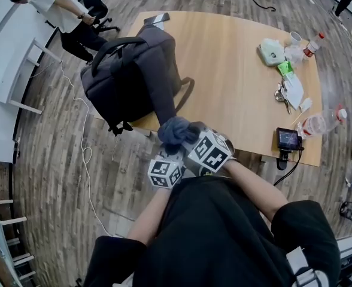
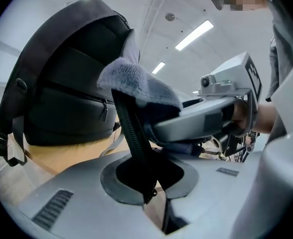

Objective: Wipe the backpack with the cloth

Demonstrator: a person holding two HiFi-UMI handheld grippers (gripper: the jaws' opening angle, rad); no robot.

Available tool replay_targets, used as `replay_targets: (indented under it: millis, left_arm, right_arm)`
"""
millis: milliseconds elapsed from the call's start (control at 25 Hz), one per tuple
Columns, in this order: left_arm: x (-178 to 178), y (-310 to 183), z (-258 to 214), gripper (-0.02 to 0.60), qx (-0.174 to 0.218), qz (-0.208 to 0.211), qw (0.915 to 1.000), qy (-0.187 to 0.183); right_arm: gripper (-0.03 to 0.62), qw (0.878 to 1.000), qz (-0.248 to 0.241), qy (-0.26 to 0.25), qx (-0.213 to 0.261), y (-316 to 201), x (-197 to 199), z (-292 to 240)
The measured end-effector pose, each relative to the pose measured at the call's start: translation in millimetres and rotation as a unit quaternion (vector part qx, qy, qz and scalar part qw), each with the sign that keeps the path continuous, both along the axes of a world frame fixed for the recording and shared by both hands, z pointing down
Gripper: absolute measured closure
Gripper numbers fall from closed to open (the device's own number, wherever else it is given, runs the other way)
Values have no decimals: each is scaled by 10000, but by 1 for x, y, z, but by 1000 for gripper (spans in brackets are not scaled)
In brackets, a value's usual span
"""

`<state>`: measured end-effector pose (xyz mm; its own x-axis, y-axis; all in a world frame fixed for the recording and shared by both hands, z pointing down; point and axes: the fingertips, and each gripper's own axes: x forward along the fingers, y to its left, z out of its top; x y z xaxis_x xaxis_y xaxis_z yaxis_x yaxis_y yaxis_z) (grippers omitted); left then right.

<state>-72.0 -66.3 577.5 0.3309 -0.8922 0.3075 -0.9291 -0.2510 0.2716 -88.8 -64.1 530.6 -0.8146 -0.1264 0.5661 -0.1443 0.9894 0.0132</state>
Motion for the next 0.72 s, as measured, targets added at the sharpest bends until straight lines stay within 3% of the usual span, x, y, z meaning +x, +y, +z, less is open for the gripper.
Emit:
replay_targets:
  millis: [120, 240, 400, 480, 600, 720]
  left_arm:
    - [3, 3, -6, 522, 135, 50, 9999, -3]
    - [5, 5, -10, 522, 274, 91, 9996, 65]
    - [19, 9, -10, 522, 357, 350, 9987, -68]
    - [30, 10, -12, 522, 407, 501, 9979, -46]
    - [42, 8, -16, 522, 473, 603, 9971, 6]
    - [42, 5, -14, 522, 385, 591, 9975, 19]
  right_arm:
    - [479, 9971, 438, -442, 443, -25, -12, -27]
    - [477, 9859, 825, -982, 1076, -59, -25, -75]
    - [479, 9554, 1229, -1680, 2094, -103, -35, -161]
    - [477, 9426, 1339, -1925, 2375, -123, -39, -204]
    - [477, 9439, 1162, -1821, 2497, -142, -53, -241]
    - [479, 9451, 850, -1437, 2810, -138, -60, -233]
